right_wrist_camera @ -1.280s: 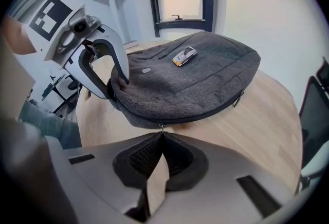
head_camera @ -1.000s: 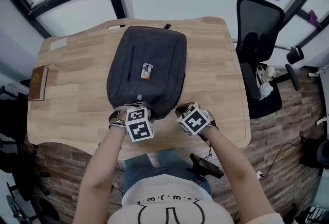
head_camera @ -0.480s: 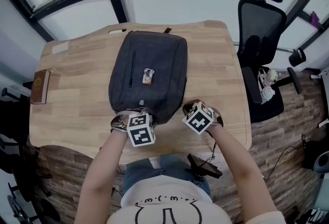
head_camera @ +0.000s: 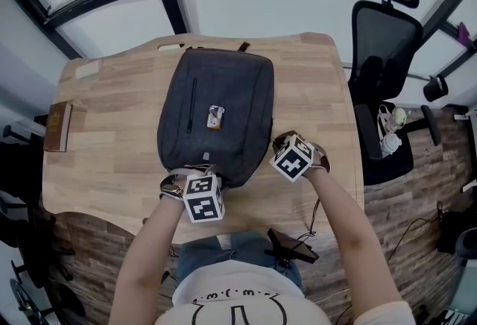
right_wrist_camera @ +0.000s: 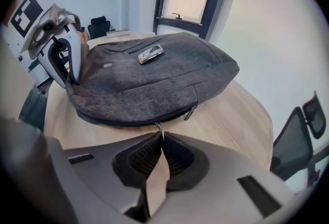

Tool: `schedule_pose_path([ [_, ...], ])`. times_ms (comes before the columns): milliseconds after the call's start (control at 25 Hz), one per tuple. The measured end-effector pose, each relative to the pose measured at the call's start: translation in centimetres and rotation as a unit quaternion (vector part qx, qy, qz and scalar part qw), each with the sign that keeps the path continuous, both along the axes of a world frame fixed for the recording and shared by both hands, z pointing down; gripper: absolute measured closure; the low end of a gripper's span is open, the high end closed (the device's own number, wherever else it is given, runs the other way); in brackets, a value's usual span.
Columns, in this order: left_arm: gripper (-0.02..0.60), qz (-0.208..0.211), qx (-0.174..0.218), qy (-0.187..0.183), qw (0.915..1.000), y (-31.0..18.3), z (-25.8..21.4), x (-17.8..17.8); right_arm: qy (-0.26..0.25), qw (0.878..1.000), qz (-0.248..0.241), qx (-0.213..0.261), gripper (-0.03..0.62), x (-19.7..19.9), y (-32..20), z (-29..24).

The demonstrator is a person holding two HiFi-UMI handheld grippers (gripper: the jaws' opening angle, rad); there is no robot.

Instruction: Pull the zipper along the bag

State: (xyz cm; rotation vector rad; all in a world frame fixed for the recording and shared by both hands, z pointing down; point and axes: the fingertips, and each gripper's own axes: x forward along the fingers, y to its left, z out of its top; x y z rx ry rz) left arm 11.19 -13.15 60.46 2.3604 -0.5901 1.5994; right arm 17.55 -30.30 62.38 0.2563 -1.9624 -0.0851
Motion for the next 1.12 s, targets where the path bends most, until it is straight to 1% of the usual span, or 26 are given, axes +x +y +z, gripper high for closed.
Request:
schedule_pose_path([
  [240, 0.525, 0.005, -0.01, -0.001, 0.9999, 0.1, 0.2, 0.2, 0.002, 0.999, 0.023, 0.029, 0.526, -1.4, -5.1, 0.0],
  [360, 0.526, -0.01, -0.008, 0.012, 0.9998, -0.5, -0.3, 0.7, 0.0, 0.999, 0.035, 0.039, 0.52, -2.0, -6.6, 0.0],
  [480, 0.525, -0.022, 0.003, 0.018, 0.9996, -1.8, -0.1, 1.5, -0.011, 0.997, 0.073, 0.038, 0.52, -2.2, -7.6, -0.2],
  [640, 0.507, -0.034, 0.007, 0.034, 0.9988, -2.2, -0.2, 2.1, -0.041, 0.991, 0.129, 0.02, 0.487, -2.0, -8.1, -0.6],
  [680, 0.503, -0.035, 0.011, 0.037, 0.9986, -2.2, -0.2, 2.1, -0.049, 0.989, 0.14, 0.014, 0.464, -1.8, -8.0, -0.8],
  [800, 0.503, -0.045, 0.026, 0.043, 0.9977, -2.2, -0.3, 2.0, -0.079, 0.984, 0.162, -0.002, 0.457, -1.3, -7.5, -1.8],
  [920, 0.48, -0.063, 0.04, 0.052, 0.9959, -2.3, -0.7, 1.9, -0.115, 0.978, 0.174, -0.007, 0.454, -1.4, -6.5, -3.5],
  [1000, 0.462, -0.078, 0.055, 0.065, 0.9933, -2.5, -1.4, 1.7, -0.141, 0.973, 0.184, -0.013, 0.454, -1.4, -5.7, -4.9],
  [1120, 0.426, -0.109, 0.077, 0.097, 0.9863, -3.0, -3.3, 0.4, -0.182, 0.963, 0.201, -0.015, 0.454, -1.4, -4.3, -7.6],
])
